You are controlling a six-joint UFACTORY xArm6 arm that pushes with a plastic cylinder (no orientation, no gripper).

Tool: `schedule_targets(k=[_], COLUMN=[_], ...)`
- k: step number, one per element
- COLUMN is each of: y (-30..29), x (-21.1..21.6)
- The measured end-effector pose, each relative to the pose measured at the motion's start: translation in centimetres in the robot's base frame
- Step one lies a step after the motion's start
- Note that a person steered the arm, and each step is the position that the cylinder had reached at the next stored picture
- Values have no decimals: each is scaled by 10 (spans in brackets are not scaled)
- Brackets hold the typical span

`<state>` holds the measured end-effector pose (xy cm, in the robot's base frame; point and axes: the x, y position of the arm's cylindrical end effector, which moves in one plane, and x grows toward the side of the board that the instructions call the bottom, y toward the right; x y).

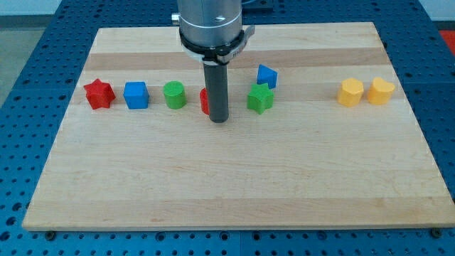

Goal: Move the red circle to the left of green circle

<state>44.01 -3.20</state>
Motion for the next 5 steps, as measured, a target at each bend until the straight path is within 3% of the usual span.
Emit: schedule_targets(k=[5], y=[-9], x=[-10])
